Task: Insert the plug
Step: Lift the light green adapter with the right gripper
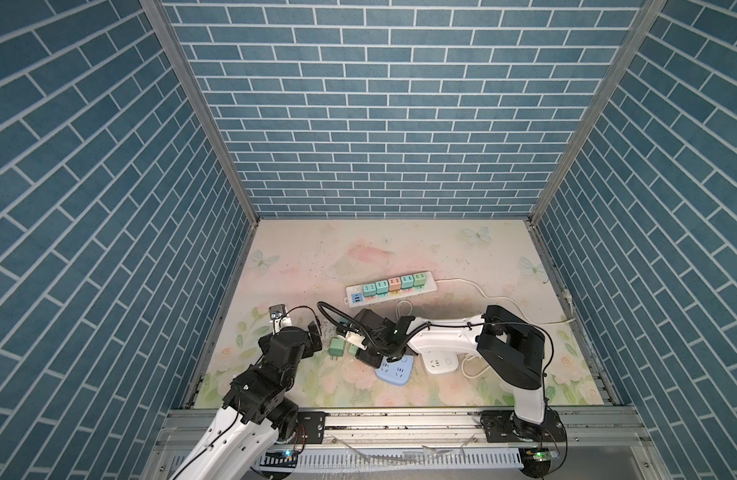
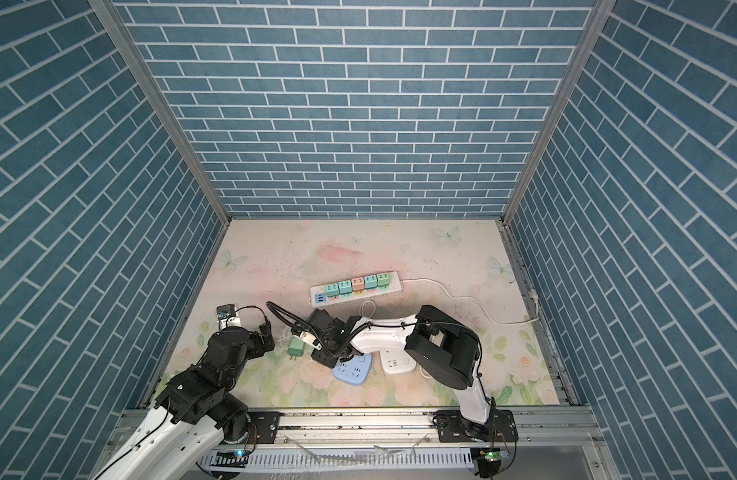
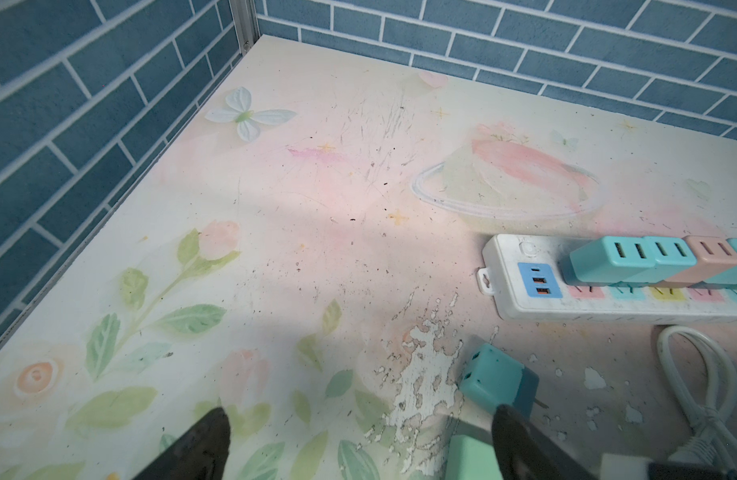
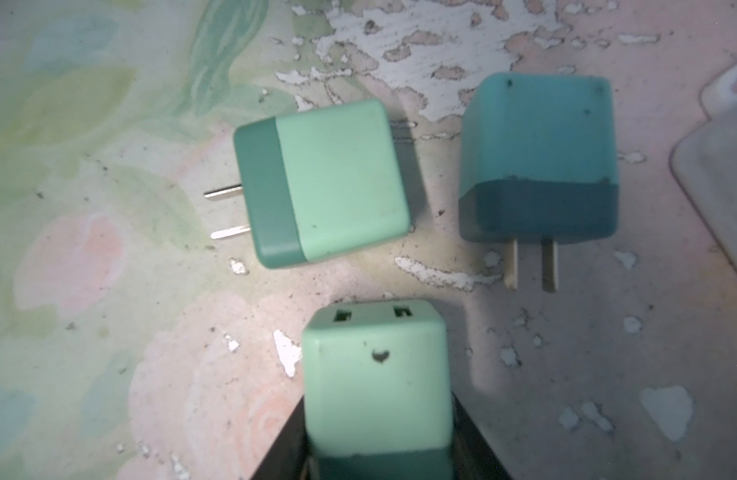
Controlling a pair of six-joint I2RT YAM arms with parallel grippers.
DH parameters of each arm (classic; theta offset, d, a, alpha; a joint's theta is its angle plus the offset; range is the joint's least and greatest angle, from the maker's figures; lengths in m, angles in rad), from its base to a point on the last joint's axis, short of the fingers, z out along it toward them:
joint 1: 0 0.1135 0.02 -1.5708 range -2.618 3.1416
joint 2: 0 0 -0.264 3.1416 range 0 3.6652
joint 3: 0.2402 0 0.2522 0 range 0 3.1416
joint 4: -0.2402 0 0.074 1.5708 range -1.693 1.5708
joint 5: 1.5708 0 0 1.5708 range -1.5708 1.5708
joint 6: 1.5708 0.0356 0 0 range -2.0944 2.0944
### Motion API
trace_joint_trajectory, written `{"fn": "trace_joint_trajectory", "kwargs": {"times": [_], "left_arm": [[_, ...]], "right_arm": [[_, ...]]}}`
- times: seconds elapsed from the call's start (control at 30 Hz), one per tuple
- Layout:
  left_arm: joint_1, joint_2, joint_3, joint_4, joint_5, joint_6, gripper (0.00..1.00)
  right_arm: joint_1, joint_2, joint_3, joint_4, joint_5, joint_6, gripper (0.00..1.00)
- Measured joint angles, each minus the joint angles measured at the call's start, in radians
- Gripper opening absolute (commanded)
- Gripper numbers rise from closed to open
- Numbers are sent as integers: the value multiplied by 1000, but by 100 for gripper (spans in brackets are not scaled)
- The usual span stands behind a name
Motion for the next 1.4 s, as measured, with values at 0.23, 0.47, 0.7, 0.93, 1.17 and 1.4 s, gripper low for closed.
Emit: {"fn": "trace_joint_trajectory", "kwargs": {"times": [0.23, 0.47, 0.7, 0.93, 1.17, 1.4], "left_arm": [[0, 0, 0, 0, 0, 0, 100], [0, 0, 0, 0, 0, 0, 100], [0, 0, 0, 0, -3, -1, 100], [0, 0, 51, -47, -72, -143, 100], [0, -31, 151, -86, -51, -216, 100], [0, -175, 49, 26, 138, -108, 100]], "right_arm": [[0, 0, -2, 5, -5, 18, 57], [0, 7, -1, 14, -11, 23, 53], [0, 11, -1, 38, -17, 39, 27], [0, -26, -90, 148, -11, 41, 19], [-7, -247, -278, 247, 44, 48, 14], [-26, -475, -422, 404, 168, 46, 9]]}}
